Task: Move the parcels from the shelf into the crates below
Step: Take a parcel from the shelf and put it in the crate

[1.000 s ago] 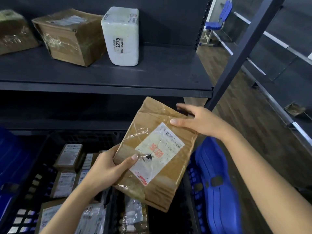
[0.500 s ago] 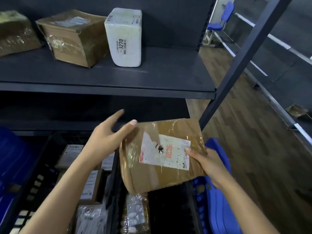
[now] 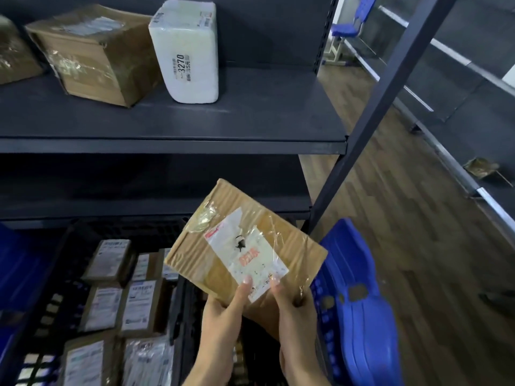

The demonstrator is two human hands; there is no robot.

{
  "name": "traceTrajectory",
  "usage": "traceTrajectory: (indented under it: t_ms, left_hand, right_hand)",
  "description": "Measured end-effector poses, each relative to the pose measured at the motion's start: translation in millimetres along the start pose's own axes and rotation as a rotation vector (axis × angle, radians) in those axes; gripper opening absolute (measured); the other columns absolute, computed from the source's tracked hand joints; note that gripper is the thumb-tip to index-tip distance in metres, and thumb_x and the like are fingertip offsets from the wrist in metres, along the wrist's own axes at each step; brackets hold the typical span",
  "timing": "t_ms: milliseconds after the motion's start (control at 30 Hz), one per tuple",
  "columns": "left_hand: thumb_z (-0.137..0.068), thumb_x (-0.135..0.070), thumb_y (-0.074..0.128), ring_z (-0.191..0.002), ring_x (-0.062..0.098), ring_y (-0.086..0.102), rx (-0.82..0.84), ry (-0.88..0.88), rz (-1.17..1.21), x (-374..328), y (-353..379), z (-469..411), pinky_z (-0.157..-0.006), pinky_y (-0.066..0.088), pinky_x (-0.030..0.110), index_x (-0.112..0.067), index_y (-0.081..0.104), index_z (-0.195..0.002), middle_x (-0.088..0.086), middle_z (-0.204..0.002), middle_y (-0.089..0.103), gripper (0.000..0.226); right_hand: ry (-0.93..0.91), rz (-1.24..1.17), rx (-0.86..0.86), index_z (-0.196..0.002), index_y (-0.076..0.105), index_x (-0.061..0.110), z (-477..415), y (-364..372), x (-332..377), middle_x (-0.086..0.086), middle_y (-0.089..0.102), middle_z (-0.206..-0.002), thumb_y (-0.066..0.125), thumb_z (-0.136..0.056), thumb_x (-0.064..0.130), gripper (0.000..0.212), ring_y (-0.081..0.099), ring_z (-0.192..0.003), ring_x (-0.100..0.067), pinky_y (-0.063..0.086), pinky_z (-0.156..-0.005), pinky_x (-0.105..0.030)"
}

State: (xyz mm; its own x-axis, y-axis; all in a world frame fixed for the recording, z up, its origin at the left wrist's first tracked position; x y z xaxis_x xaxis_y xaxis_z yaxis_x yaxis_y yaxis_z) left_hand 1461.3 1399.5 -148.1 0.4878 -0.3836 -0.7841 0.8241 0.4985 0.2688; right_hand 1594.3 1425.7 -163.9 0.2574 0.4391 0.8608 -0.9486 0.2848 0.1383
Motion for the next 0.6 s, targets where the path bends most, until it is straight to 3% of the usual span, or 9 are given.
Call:
traceTrajectory:
  t_ms: [67, 133, 200, 300, 367, 433, 467, 533, 600]
  left_hand:
    - [-0.06, -0.041, 0.081, -0.082, 0.014, 0.073, -0.069, 0.023, 0.023, 1.0, -5.0, -2.3, -0.059, 0.055, 0.022, 0.002, 0.065, -0.102, 0.002, -0.089, 0.076, 0.063]
    - [-0.062, -0.035, 0.078, -0.077, 0.016, 0.073, -0.079, 0.039, 0.028, -3.2, -8.9, -4.2, -0.055, 0.054, 0.021, 0.005, 0.063, -0.092, 0.005, -0.083, 0.076, 0.053]
    - [-0.06, -0.035, 0.077, -0.083, 0.022, 0.073, -0.054, 0.053, 0.006, -11.8, -13.9, -6.8, -0.061, 0.057, 0.028, 0.001, 0.066, -0.1, 0.008, -0.091, 0.076, 0.055]
    - [-0.062, -0.035, 0.077, -0.082, 0.021, 0.073, 0.016, 0.08, -0.082, -31.7, -23.7, -12.1, -0.061, 0.058, 0.029, -0.008, 0.066, -0.102, 0.006, -0.091, 0.076, 0.05]
    - [-0.066, -0.035, 0.075, -0.071, 0.016, 0.073, 0.092, 0.097, -0.209, -43.5, -28.9, -15.8, -0.053, 0.054, 0.02, -0.012, 0.066, -0.096, 0.0, -0.082, 0.076, 0.039]
    - [-0.068, -0.042, 0.074, -0.051, 0.008, 0.061, 0.164, 0.13, -0.375, -51.2, -30.7, -17.5, -0.046, 0.044, 0.014, -0.018, 0.063, -0.077, -0.008, -0.059, 0.065, 0.029]
    - [-0.069, -0.045, 0.073, -0.046, 0.008, 0.055, 0.189, 0.141, -0.442, -52.3, -30.7, -18.9, -0.045, 0.041, 0.015, -0.019, 0.06, -0.072, -0.006, -0.053, 0.058, 0.029]
    - [-0.077, -0.042, 0.071, -0.048, 0.008, 0.057, 0.203, 0.141, -0.518, -50.7, -28.7, -21.7, -0.047, 0.044, 0.016, -0.022, 0.061, -0.069, -0.004, -0.052, 0.06, 0.024]
    - [-0.085, -0.032, 0.068, -0.039, 0.0, 0.053, 0.198, 0.157, -0.576, -46.3, -26.3, -26.6, -0.042, 0.038, 0.009, -0.024, 0.055, -0.058, -0.011, -0.043, 0.056, 0.031]
  right_hand:
    - [0.005, -0.029, -0.004, -0.118, 0.061, 0.025, 4.0, 1.9, -3.4, -0.002, 0.072, -0.11, 0.086, -0.062, 0.038, 0.063, 0.069, -0.1, -0.021, 0.055, -0.09, -0.046]
    - [-0.005, -0.007, 0.043, -0.122, 0.057, 0.028, 5.6, 2.0, -0.4, 0.001, 0.07, -0.113, 0.088, -0.055, 0.047, 0.075, 0.068, -0.103, -0.018, 0.054, -0.091, -0.044]
    - [-0.072, 0.062, 0.122, -0.128, 0.05, 0.034, 5.5, -1.6, 12.8, 0.011, 0.066, -0.12, 0.086, -0.053, 0.058, 0.087, 0.065, -0.106, -0.005, 0.055, -0.089, -0.03]
    - [-0.26, 0.225, 0.132, -0.129, 0.034, 0.053, -5.3, -20.1, 51.0, 0.048, 0.043, -0.122, 0.07, -0.049, 0.08, 0.091, 0.044, -0.107, 0.028, 0.041, -0.08, -0.001]
    - [-0.337, 0.407, 0.19, -0.132, 0.033, 0.058, -16.1, -26.9, 73.9, 0.058, 0.035, -0.118, 0.063, -0.05, 0.086, 0.091, 0.033, -0.109, 0.035, 0.035, -0.085, -0.001]
    - [-0.315, 0.576, 0.33, -0.139, 0.037, 0.049, -24.3, -22.6, 83.2, 0.045, 0.041, -0.131, 0.062, -0.054, 0.086, 0.096, 0.036, -0.12, 0.024, 0.034, -0.098, -0.012]
    - [-0.279, 0.635, 0.4, -0.139, 0.039, 0.048, -26.4, -18.4, 84.3, 0.038, 0.047, -0.132, 0.062, -0.055, 0.085, 0.094, 0.042, -0.121, 0.018, 0.037, -0.099, -0.014]
    - [-0.216, 0.72, 0.511, -0.124, 0.048, 0.054, -27.3, -9.7, 82.6, 0.036, 0.06, -0.117, 0.062, -0.06, 0.081, 0.071, 0.055, -0.108, 0.015, 0.045, -0.088, -0.011]
    - [-0.187, 0.763, 0.52, -0.109, 0.055, 0.052, -28.4, -7.1, 77.2, 0.038, 0.064, -0.103, 0.065, -0.062, 0.076, 0.053, 0.061, -0.095, 0.015, 0.049, -0.08, -0.014]
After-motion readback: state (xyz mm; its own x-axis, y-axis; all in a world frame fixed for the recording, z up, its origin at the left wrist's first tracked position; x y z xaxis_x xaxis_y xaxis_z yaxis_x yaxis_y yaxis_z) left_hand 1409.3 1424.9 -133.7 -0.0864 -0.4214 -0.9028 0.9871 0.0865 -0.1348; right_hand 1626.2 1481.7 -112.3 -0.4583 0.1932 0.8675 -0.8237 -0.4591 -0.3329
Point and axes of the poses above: each hand's wrist, its own z-axis away from the middle knuckle, its own y-axis out of the palm, x = y × z, the point moved 6 cm from there along -z, towards the middle knuckle
